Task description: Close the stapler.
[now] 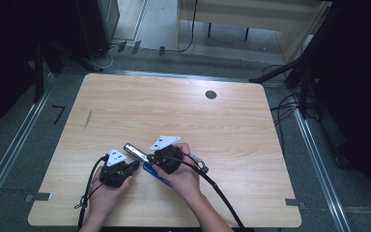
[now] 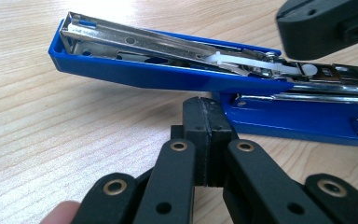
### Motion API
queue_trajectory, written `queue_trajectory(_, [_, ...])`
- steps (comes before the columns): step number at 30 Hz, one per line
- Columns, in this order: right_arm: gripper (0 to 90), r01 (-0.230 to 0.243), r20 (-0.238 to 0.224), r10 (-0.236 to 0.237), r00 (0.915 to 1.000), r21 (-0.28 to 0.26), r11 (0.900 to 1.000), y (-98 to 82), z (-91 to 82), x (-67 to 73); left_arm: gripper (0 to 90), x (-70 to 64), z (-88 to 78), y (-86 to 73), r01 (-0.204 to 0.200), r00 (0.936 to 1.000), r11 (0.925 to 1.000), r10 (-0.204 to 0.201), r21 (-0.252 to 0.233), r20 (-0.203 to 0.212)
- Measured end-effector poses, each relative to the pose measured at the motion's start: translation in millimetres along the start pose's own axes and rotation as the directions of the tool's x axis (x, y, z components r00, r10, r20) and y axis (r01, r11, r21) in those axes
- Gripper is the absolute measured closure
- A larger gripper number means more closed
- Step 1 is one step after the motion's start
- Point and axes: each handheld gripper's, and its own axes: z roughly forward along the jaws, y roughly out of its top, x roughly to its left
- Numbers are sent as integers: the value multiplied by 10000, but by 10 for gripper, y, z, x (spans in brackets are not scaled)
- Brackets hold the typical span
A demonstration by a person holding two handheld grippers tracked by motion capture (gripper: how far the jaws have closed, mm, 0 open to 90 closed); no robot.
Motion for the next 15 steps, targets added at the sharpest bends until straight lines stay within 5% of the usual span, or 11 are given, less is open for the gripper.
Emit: queue_trajectory(15, [900, 52, 95, -54, 9999, 200, 9998, 89, 177, 4, 900, -48, 34, 21, -147, 9999, 9999, 147, -9, -81])
